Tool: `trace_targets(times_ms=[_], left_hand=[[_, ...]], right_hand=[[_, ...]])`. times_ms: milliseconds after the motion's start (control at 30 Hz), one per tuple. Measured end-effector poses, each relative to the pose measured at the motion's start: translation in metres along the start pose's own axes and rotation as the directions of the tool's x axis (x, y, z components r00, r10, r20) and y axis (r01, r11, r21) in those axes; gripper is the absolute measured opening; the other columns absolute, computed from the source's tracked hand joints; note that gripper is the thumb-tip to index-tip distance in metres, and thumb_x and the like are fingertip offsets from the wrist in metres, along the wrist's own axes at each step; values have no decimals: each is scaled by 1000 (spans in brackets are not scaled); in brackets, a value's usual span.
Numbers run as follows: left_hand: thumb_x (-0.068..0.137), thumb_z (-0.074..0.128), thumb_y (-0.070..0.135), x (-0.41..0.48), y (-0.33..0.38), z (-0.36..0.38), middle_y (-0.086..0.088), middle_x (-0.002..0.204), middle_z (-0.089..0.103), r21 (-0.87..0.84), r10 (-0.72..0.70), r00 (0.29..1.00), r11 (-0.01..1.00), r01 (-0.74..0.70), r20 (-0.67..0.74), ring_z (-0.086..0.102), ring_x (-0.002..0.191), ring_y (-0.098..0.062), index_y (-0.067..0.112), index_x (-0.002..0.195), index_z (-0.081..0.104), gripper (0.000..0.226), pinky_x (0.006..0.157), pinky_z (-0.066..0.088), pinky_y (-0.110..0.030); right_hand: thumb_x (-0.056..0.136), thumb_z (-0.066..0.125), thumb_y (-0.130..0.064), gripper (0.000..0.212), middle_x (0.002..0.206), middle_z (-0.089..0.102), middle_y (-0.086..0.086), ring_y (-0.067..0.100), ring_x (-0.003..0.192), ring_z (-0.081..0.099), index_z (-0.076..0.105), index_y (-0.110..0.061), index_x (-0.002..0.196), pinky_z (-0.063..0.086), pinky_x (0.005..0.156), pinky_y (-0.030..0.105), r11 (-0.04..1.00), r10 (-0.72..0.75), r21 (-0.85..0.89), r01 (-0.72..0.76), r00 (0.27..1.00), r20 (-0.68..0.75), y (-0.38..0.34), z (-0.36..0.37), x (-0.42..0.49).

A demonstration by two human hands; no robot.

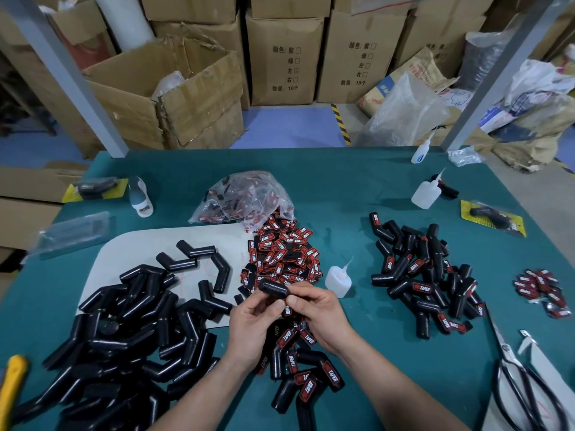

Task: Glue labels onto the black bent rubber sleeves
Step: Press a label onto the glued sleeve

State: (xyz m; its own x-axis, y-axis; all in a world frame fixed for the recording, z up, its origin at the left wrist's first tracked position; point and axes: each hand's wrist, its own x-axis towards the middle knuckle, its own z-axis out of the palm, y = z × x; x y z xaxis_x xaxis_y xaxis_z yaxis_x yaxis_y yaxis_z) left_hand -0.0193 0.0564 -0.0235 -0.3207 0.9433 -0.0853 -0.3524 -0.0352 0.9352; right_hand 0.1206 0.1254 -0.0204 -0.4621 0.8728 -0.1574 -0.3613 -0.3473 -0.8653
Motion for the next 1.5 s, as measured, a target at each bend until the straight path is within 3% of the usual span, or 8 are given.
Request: trace_targets(times_ms=[300, 467, 600, 700, 900, 1067, 1233, 1500], left_hand=[[82, 83, 27, 0, 0, -1, -15, 115, 76, 6, 7, 1000, 1000, -7, 3, 72, 109, -30, 14, 113, 78, 34, 90, 57, -27], [78, 85, 28, -1, -1, 0, -12, 108, 77, 24, 10, 999, 1000, -9, -40, 74, 101, -26, 20, 110, 77, 34, 90, 60, -37], [80, 79, 8, 2, -4, -2, -5, 110, 74, -70, 24, 988, 997, -35, -151, 71, 102, -17, 25, 127, 62, 53, 89, 58, -28], [77, 84, 19, 1, -2, -2, -4, 104, 73, -55, 70, 980, 995, -81, -186, 72, 95, -17, 24, 112, 68, 39, 80, 60, -28], [76, 80, 8, 0, -2, -1, 4, 102, 74, 49, 138, 972, 990, -131, -191, 70, 94, -8, 33, 90, 69, 31, 82, 56, -19], [83, 77, -5, 0, 0, 1, 7, 101, 75, 107, 138, 970, 987, -119, -199, 69, 92, -4, 29, 99, 70, 39, 82, 55, -16], [89, 74, 8, -3, -2, 2, 4, 118, 74, 261, 159, 980, 957, -125, -116, 70, 111, -15, 26, 114, 73, 30, 95, 52, -19], [95, 61, -2, -11, -4, 2, -4, 127, 72, 200, 109, 993, 973, -114, 40, 68, 119, -20, 7, 127, 65, 33, 98, 51, -23]], right_hand=[[74, 86, -17, 31, 107, 72, 12, 29, 104, 67, 78, -5, 101, 53, 91, 33, 1000, -2, 14, 2, 1000, 15, -2, 2, -2], [82, 79, -24, 32, 112, 69, 22, 37, 108, 64, 76, -1, 103, 49, 101, 49, 999, -16, -40, 14, 999, -47, 3, 1, -1], [90, 67, -33, 26, 116, 68, 2, 20, 112, 64, 74, -26, 115, 51, 94, 27, 900, -217, -397, 180, 975, -51, 4, 2, -7], [87, 73, -33, 23, 107, 63, -11, 13, 98, 64, 67, -34, 109, 51, 83, 23, 797, -354, -537, 276, 934, -45, 11, 4, -13], [74, 81, -32, 20, 73, 64, -8, 7, 66, 56, 74, -31, 92, 49, 63, 20, 914, -194, -391, 104, 961, -197, -2, 6, -11], [82, 75, -23, 7, 57, 59, 4, 16, 40, 50, 70, -29, 82, 44, 45, 25, 952, -118, -298, 67, 980, -157, -4, 10, -12], [86, 70, -38, 15, 51, 59, 4, 14, 35, 45, 74, -26, 77, 37, 39, 21, 893, -48, -450, 29, 998, -31, -4, 10, -17], [90, 74, -11, 27, 42, 51, 2, 9, 33, 39, 64, 12, 80, 33, 37, 18, 904, -53, -427, -1, 992, -115, -5, 1, -16]])
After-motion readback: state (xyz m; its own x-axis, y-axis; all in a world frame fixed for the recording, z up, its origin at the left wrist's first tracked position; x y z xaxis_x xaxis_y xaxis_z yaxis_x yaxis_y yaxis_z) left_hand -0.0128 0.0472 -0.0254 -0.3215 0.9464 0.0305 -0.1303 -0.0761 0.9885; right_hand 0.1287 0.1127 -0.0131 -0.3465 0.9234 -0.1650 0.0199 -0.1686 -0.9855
